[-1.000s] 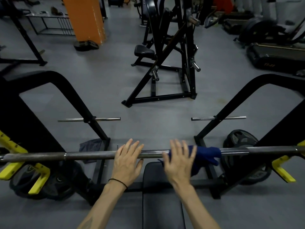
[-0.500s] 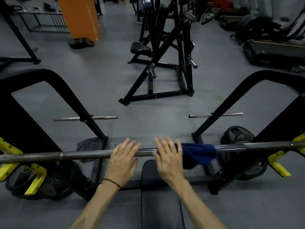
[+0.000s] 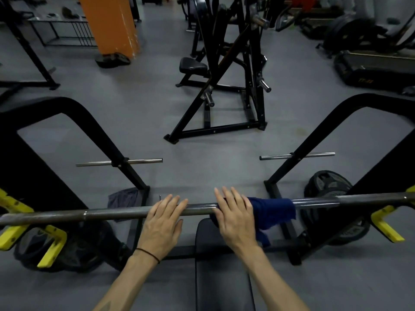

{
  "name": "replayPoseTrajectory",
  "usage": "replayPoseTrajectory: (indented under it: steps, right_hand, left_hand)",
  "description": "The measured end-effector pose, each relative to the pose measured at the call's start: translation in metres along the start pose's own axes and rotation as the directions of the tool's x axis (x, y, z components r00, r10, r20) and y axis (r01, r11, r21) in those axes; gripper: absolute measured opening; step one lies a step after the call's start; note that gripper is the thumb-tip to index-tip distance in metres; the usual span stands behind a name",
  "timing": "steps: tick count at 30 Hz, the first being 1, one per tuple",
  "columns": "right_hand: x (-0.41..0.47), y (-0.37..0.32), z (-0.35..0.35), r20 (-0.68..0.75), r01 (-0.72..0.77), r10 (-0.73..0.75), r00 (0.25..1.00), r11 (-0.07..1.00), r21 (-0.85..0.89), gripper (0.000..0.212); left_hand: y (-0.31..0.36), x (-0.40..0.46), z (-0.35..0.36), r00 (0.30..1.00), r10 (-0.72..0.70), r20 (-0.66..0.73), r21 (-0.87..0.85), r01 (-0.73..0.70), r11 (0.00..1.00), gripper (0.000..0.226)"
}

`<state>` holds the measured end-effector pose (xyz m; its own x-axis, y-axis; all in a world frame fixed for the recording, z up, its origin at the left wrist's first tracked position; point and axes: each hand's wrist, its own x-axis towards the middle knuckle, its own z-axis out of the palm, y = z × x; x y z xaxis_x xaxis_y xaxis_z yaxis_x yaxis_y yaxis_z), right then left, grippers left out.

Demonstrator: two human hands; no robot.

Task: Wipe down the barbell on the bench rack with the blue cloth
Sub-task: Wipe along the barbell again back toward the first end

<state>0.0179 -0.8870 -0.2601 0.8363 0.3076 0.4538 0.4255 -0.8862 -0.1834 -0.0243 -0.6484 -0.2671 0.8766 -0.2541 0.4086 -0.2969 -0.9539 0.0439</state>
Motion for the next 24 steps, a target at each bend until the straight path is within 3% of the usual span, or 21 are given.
replayPoseTrajectory:
  steps: [2,5,9,10,12,14,15,18,21,22,24]
  right_hand:
    - [-0.003,0.031,-0.010,0.012,0.017,-0.017,1.000,0.999,-0.034,0.055]
    - [-0.011,0.069,-0.024,-0.048,-0.144,0.141,0.989,0.988,-0.055,0.059]
    - [0.002,0.015,-0.004,-0.181,-0.443,0.455,0.872,0.891,0.103,0.055]
    - [0.004,-0.006,0.000,-0.155,-0.415,0.430,0.890,0.902,0.120,0.057]
    - [0.000,-0.021,0.005,-0.029,-0.178,0.180,0.983,0.982,0.067,0.058]
    - [-0.002,0.004,-0.002,0.069,0.046,-0.046,0.997,0.999,0.007,0.057]
    - [-0.003,0.022,-0.007,0.084,0.080,-0.079,0.993,0.997,-0.012,0.058]
    - [-0.007,0.056,-0.017,0.028,-0.085,0.086,0.996,0.995,-0.048,0.058]
    - [0.001,0.022,-0.011,-0.085,-0.355,0.355,0.931,0.935,0.013,0.055]
    - [0.004,-0.001,-0.006,-0.096,-0.384,0.387,0.917,0.922,0.043,0.055]
    - [0.006,-0.041,0.001,-0.034,-0.290,0.295,0.955,0.951,0.105,0.057]
  left_hand:
    - [0.000,0.001,-0.003,1.000,-0.003,-0.006,-0.010,0.003,1.000,0.054]
    - [0.008,0.004,-0.004,0.999,-0.037,0.007,-0.027,0.037,0.999,0.054]
    - [0.020,0.005,-0.002,0.990,-0.143,0.016,-0.026,0.143,0.989,0.055]
    - [0.022,0.005,-0.001,0.988,-0.151,0.009,-0.024,0.152,0.988,0.055]
    - [0.020,0.005,0.000,0.990,-0.139,-0.017,-0.019,0.138,0.990,0.054]
    - [0.015,0.002,0.000,0.994,-0.105,-0.037,-0.018,0.104,0.994,0.053]
    - [0.013,0.002,-0.001,0.995,-0.090,-0.040,-0.018,0.089,0.996,0.052]
    - [0.015,0.004,-0.001,0.994,-0.102,-0.048,-0.024,0.101,0.995,0.047]
    - [0.025,0.013,-0.001,0.976,-0.200,-0.083,-0.013,0.199,0.980,0.045]
    - [0.025,0.015,0.000,0.972,-0.212,-0.097,-0.002,0.213,0.977,0.048]
    - [0.019,0.020,0.002,0.979,-0.163,-0.118,0.014,0.166,0.986,0.053]
